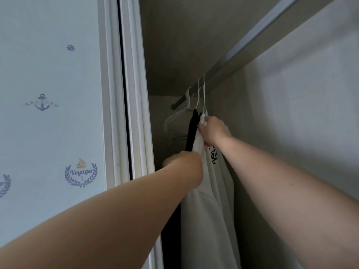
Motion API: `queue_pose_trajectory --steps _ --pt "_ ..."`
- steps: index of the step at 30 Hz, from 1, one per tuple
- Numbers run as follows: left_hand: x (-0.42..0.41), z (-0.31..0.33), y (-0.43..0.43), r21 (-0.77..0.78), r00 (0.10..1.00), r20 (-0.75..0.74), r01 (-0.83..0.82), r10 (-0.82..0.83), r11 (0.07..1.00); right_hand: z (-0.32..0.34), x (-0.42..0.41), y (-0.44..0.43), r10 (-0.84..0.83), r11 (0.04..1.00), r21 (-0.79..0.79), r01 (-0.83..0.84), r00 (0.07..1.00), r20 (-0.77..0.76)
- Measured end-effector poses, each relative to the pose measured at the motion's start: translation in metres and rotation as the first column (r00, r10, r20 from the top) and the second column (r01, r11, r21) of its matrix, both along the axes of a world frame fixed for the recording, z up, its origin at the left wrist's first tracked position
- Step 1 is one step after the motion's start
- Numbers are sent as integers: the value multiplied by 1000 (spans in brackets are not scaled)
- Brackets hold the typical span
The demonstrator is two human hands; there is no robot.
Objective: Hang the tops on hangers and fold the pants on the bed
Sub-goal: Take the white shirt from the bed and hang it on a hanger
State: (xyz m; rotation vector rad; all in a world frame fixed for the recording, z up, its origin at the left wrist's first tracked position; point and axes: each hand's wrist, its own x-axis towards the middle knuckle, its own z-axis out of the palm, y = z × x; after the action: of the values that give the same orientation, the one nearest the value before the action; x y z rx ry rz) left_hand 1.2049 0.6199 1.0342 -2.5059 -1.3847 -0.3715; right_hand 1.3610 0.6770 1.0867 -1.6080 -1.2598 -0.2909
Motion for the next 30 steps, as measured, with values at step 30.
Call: queue_pose_trajectory --steps 30 --pt "-257 -88 -109 675 952 -117 285 -283 681 -169 -169 -199 -40 999 27 31 808 587"
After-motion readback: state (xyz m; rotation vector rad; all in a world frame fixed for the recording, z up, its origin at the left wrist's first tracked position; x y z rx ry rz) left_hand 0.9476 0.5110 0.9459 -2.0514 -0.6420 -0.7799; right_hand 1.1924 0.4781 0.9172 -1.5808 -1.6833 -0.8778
